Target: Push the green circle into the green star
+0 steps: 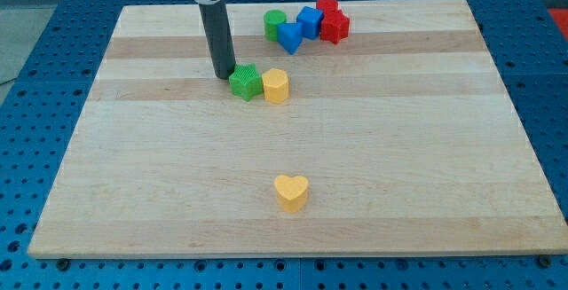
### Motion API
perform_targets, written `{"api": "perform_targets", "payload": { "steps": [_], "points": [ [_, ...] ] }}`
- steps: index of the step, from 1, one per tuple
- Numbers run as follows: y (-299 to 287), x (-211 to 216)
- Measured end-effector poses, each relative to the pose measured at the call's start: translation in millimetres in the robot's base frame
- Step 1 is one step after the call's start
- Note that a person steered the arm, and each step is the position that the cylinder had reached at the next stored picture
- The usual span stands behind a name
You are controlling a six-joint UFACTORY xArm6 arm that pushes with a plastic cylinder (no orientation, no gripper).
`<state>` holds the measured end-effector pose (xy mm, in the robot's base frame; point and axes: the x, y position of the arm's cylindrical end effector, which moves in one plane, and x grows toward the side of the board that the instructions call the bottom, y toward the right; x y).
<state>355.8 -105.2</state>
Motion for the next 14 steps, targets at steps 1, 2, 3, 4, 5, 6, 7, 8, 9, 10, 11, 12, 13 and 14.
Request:
{"api": "perform_targets", "payload": {
  "steps": [1,2,3,4,5,6,7,8,9,10,11,12,13,14],
  "points": [
    [-46.6,-31.9],
    [-51.4,-91.3],
    [-2.8,-139.3],
    [74.1,-156.7],
    [108.4,-148.0],
    [91.1,-113.9],
    [51.4,-82.0],
    [34.5,-77.6],
    [24.4,-50.5],
    [7.3,-16.1],
    [7.1,-37.5],
    [-8.2,-60.6],
    [-31.7,-15.4],
    [-31.8,39.1]
  ]
}}
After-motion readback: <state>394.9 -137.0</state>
